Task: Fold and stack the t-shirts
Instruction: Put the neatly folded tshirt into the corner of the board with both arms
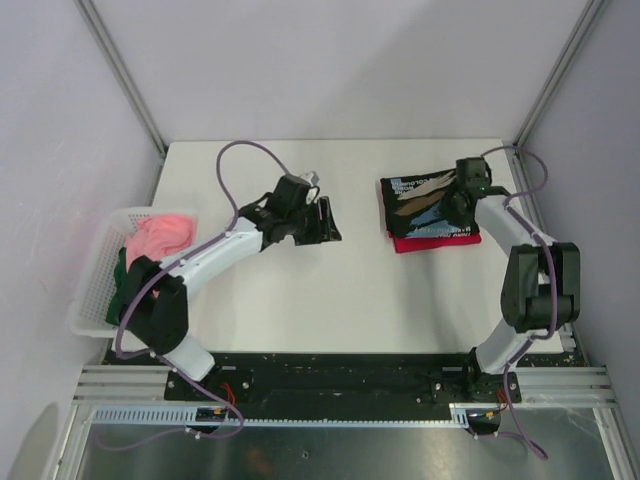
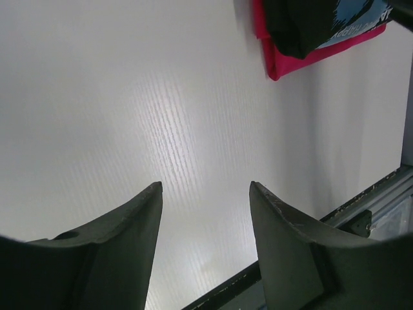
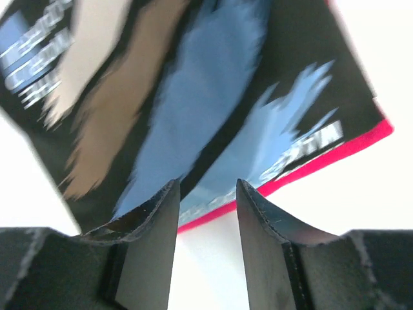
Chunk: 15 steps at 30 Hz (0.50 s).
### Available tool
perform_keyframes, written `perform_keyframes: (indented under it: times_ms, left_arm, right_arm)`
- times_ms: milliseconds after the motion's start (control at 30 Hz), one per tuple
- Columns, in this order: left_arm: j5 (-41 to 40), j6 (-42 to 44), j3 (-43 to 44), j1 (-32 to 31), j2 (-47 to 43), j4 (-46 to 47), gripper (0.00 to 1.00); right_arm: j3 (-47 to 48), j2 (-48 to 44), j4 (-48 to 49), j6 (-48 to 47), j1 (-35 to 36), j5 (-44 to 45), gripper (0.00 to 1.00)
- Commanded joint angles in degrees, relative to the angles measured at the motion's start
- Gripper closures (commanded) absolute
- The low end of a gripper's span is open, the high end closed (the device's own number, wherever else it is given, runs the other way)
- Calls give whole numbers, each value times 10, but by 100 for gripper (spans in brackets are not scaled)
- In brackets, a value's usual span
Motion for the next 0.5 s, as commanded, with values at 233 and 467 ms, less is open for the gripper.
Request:
perform_keyframes:
  times_ms: [233,467]
  left_arm:
    - [17,23,-65,43,-134,11,39]
    - [24,27,-93,59,-162,11,39]
  right_arm:
    - [-54,-46,10,63,196,36,55]
    - [-54,12,48,119,220,21,56]
